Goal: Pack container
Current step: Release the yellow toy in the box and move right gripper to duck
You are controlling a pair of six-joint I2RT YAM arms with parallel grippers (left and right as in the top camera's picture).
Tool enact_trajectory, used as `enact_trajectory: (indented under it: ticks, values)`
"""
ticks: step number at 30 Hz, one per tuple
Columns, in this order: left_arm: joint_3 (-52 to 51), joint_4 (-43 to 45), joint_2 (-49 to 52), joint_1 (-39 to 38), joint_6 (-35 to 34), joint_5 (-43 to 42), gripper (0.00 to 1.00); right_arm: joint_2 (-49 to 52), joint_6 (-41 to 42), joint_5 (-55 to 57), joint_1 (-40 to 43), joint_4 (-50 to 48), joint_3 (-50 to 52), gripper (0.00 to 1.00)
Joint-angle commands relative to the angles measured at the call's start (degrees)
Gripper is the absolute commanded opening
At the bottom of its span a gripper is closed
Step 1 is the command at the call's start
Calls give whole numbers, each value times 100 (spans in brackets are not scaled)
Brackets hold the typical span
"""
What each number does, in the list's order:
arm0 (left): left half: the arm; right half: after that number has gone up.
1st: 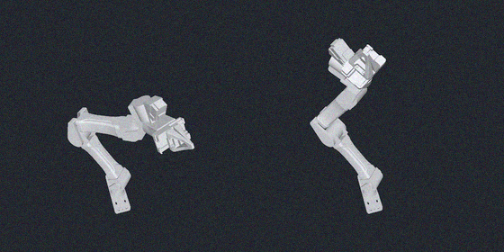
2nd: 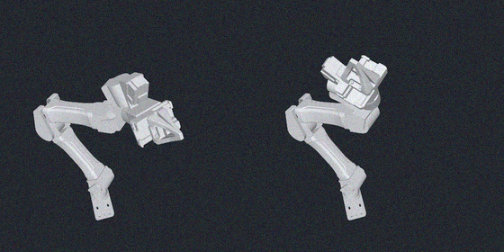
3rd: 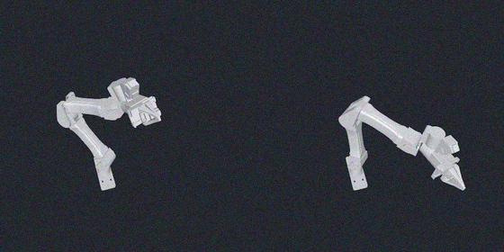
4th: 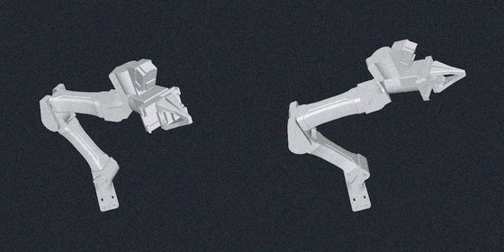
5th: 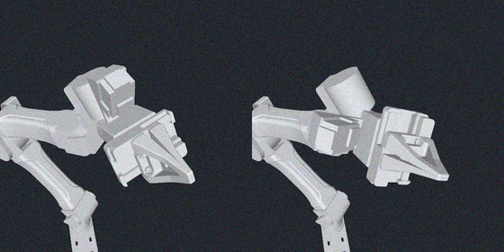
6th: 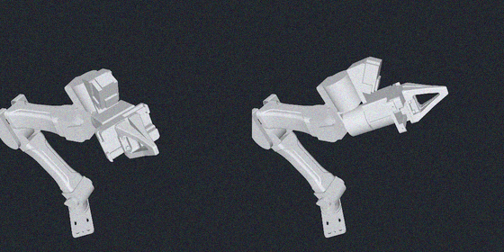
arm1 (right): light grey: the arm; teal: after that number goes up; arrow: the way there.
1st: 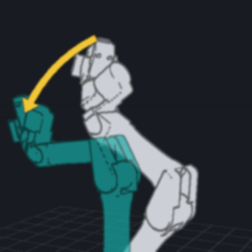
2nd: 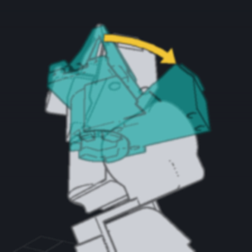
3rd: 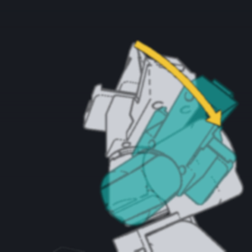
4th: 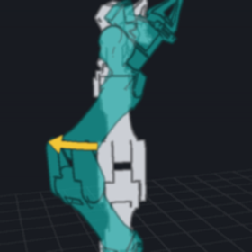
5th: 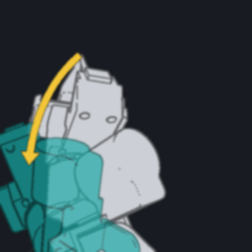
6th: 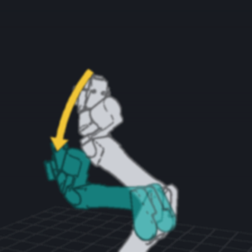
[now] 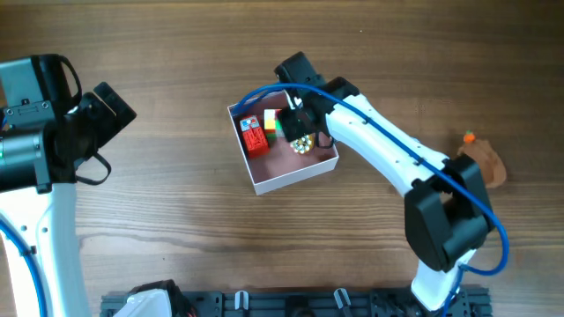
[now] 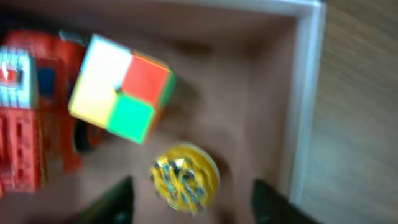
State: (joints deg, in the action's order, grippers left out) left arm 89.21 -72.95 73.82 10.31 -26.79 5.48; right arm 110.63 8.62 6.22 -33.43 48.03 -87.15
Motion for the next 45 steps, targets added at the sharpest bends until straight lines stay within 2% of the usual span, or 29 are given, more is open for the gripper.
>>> enact_trajectory:
  ticks: [1,2,3,6,9,12,18,21,32,36,39,42,45]
  values:
    - [70,11,-59,42,111,-70,100,-734,188,103,87,647,-103,29]
    - [70,15,-59,42,111,-72,100,-809,188,74,87,894,-103,22]
    - [70,13,-59,42,111,-70,100,-839,181,15,81,1088,-103,19]
    - [70,-2,-59,42,111,-72,100,-841,184,-170,79,1631,-68,18]
    - [70,-15,-59,42,111,-72,100,-824,179,-227,76,1578,-13,18]
    - [70,-22,-59,42,111,-72,100,-789,179,-562,74,1515,-13,9]
    - [70,-50,-59,42,111,-72,100,-435,190,-632,48,1453,166,9]
    - [70,-81,-59,42,111,-72,100,-212,212,-632,50,1464,254,4]
    - [70,-85,-59,42,111,-72,100,-57,330,-778,48,2487,254,4]
    - [70,-83,-59,42,111,-72,100,-57,334,-890,50,2435,254,4]
    - [70,-81,-59,42,111,-72,100,-87,334,-890,50,1993,234,4]
    - [70,-66,-59,42,111,-72,100,-269,326,-855,66,1805,-107,4]
    - [70,-61,-59,42,111,-70,100,-715,337,-682,205,2059,-861,8]
